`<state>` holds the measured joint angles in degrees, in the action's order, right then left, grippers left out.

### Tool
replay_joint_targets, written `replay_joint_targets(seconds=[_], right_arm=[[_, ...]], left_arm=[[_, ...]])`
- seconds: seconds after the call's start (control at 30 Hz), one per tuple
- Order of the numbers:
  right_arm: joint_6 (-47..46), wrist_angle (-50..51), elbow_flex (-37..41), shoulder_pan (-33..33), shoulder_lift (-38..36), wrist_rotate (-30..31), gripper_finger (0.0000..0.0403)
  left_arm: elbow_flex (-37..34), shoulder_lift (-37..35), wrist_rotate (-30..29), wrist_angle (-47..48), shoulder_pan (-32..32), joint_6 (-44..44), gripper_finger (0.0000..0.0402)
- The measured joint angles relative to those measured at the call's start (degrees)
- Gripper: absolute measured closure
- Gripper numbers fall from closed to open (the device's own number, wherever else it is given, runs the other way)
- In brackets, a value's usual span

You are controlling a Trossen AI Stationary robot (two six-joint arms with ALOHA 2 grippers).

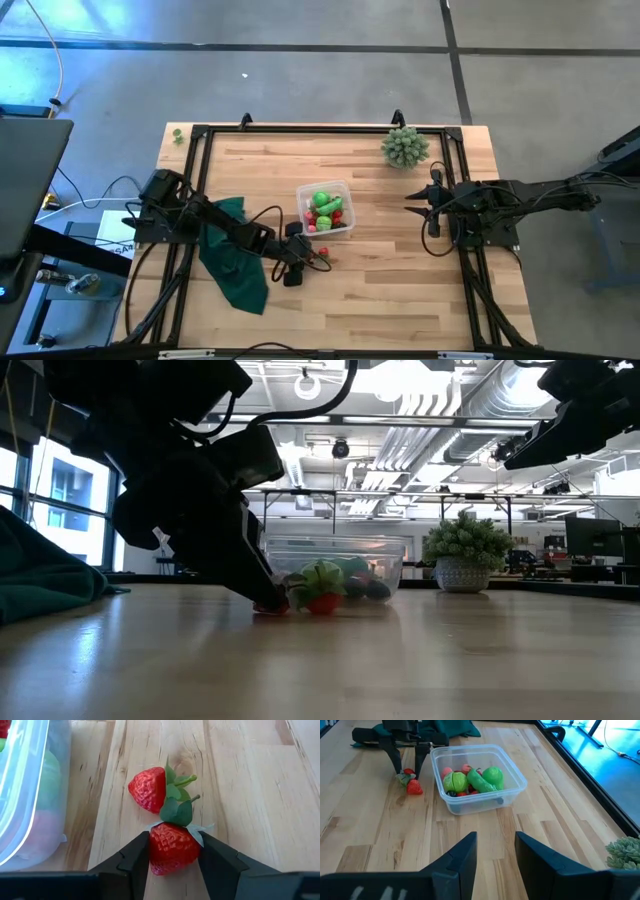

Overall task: Pick and placing Produce into tupperware
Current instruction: Put the strawberry into the transparent bin

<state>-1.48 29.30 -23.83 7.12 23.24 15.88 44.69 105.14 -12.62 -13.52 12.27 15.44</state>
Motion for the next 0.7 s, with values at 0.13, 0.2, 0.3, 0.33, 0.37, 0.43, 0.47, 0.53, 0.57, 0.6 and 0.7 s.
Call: replay_joint_targets(seconds=[0.13,0.2,0.3,0.33,0.37,0.43,0.47,0.53,0.57,0.6,0.7], right_arm=[[0.0,0.0,0.0,0.0,0.0,0.0,0.0279],[0.0,0.0,0.0,0.0,0.0,0.0,0.0279],[0.0,0.0,0.0,0.0,0.0,0.0,0.0279],[0.0,0.0,0.0,0.0,0.0,0.0,0.0279],[0.0,0.0,0.0,0.0,0.0,0.0,0.0279],[0.0,0.0,0.0,0.0,0.0,0.0,0.0279],[0.0,0.0,0.0,0.0,0.0,0.0,0.0279],[0.0,0.0,0.0,0.0,0.0,0.0,0.0279],[0.0,0.0,0.0,0.0,0.0,0.0,0.0279],[0.0,0.0,0.0,0.0,0.0,0.0,0.0279],[0.0,0.0,0.0,0.0,0.0,0.0,0.0279]], left_arm=[[0.0,0.0,0.0,0.0,0.0,0.0,0.0259],[0.0,0.0,0.0,0.0,0.0,0.0,0.0262],[0.0,0.0,0.0,0.0,0.1,0.0,0.0264],[0.0,0.0,0.0,0.0,0.1,0.0,0.0263],[0.0,0.0,0.0,-0.1,0.1,0.0,0.0262],[0.0,0.0,0.0,-0.7,0.1,0.0,0.0260],[0.0,0.0,0.0,-1.3,0.1,0.0,0.0260],[0.0,0.0,0.0,-2.8,0.1,-0.1,0.0260],[0.0,-0.1,0.0,-3.5,0.1,-0.1,0.0261],[0.0,-0.3,0.2,-3.8,0.1,-0.1,0.0262],[0.0,-1.2,0.3,-4.7,0.1,-0.2,0.0264]])
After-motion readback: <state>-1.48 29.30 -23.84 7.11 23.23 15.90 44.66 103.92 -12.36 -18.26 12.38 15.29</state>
